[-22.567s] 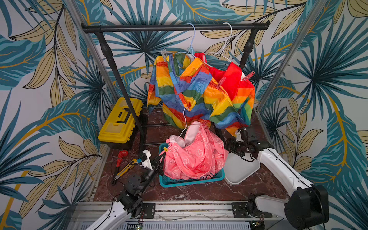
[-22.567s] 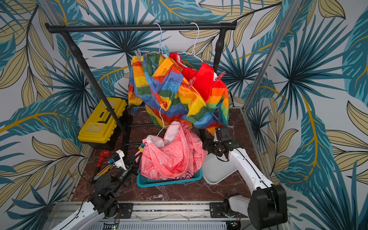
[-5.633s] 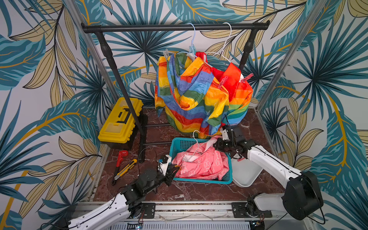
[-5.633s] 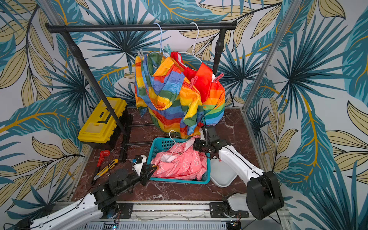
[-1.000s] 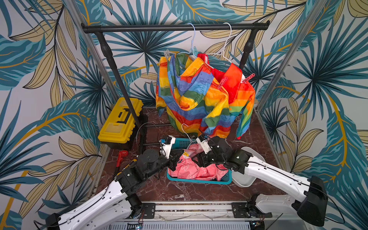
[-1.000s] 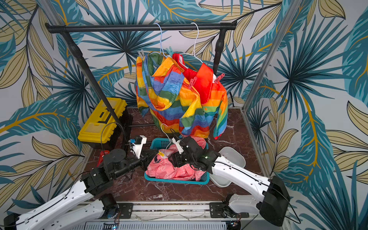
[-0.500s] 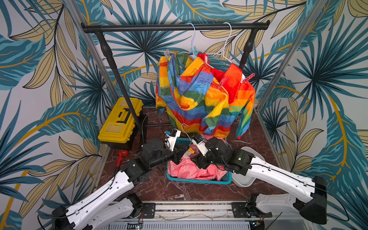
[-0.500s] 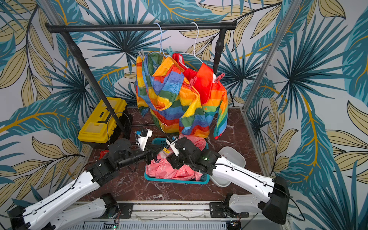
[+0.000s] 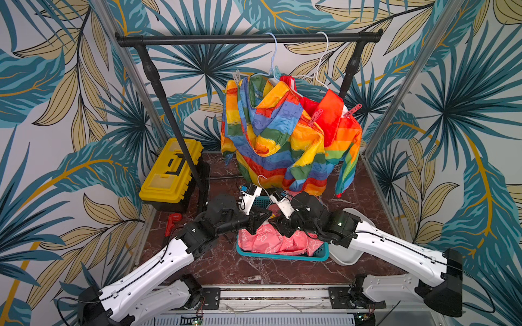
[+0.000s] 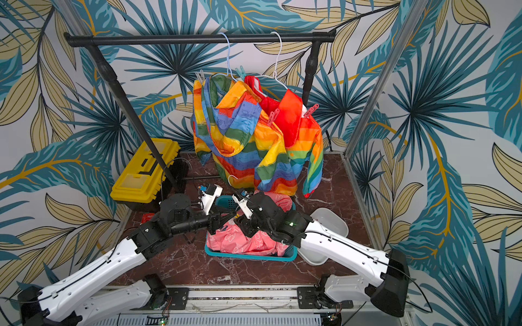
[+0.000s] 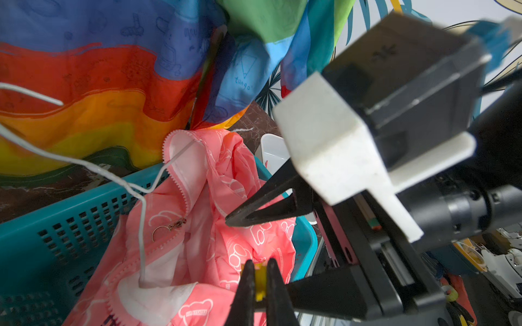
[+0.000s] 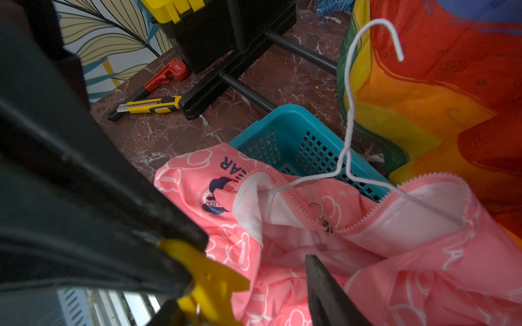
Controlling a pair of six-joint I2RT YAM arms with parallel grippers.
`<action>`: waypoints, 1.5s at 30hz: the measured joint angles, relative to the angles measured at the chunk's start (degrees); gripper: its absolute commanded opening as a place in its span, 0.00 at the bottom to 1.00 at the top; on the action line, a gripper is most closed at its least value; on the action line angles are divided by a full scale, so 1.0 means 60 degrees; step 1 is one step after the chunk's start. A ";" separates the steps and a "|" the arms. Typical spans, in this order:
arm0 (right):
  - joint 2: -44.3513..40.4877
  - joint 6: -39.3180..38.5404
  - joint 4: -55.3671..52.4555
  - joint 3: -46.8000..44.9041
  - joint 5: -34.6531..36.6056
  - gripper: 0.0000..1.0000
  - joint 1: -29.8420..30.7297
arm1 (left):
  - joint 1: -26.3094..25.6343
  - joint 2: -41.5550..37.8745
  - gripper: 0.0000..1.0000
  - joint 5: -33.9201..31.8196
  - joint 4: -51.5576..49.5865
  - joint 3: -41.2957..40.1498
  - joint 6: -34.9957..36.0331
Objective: Remove the clothespins securing jackets to the hanger
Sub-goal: Place the clothespin in the storage box.
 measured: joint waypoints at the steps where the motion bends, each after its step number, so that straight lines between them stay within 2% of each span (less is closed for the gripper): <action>1: 0.0000 -0.0015 0.0029 0.0000 -0.0025 0.45 0.0000 | 0.0000 0.0033 0.00 0.0036 0.0000 0.0022 0.0004; 7: 0.0073 -0.0120 0.0117 0.0036 -0.0270 0.20 0.0084 | 0.0055 0.0106 0.00 0.0066 0.0047 0.0040 -0.0004; 10: 0.0127 -0.0186 0.0153 0.0036 -0.0350 0.06 0.0168 | 0.0076 0.0193 0.07 0.0076 0.0131 0.0051 -0.0011; 12: 0.0127 -0.0146 0.0153 0.0036 -0.0342 0.05 0.0157 | 0.0080 0.0208 0.20 0.0073 0.0153 0.0051 0.0011; 15: 0.0117 -0.0109 0.0138 0.0036 -0.0153 0.04 0.0102 | 0.0087 0.0189 0.47 0.0153 0.0062 0.0051 0.0109; 16: 0.0098 -0.0076 0.0091 0.0022 -0.0073 0.04 0.0069 | 0.0138 0.0186 0.60 0.0146 0.0058 0.0051 0.0138; 19: -0.0066 0.0109 0.0120 -0.0127 0.0149 0.04 -0.0040 | 0.0339 0.0015 0.79 0.0073 -0.0047 0.0051 0.0175; 22: -0.0372 0.0415 0.0149 -0.0426 0.0270 0.01 -0.0364 | 0.0455 -0.0492 0.88 -0.0302 -0.0120 0.0044 0.0317; 25: -0.0856 0.0962 0.0127 -0.0958 0.0459 0.02 -0.1144 | 0.0492 -0.1096 0.88 -0.0729 -0.0102 -0.0015 0.0484; 30: -0.2295 0.2433 -0.0146 -0.2295 0.1082 0.04 -0.3654 | 0.0499 -0.1257 0.88 -0.1009 -0.0084 -0.0306 0.0692; 34: -0.3257 0.3559 -0.0495 -0.3260 0.1053 0.05 -0.6029 | 0.0499 -0.0645 0.88 -0.0991 -0.0131 -0.0481 0.0739; 39: -0.2565 0.4623 -0.0131 -0.4448 -0.0219 0.08 -0.9012 | 0.0499 -0.0102 0.88 -0.0823 -0.0233 -0.0499 0.0798; 42: -0.1541 0.5184 0.0321 -0.5209 -0.0976 0.23 -1.0000 | 0.0499 0.0022 0.89 -0.0827 -0.0273 -0.0499 0.0801; 45: -0.1035 0.5588 0.0470 -0.5523 -0.1370 0.52 -1.0331 | 0.0499 -0.0022 0.90 -0.0860 -0.0270 -0.0499 0.0827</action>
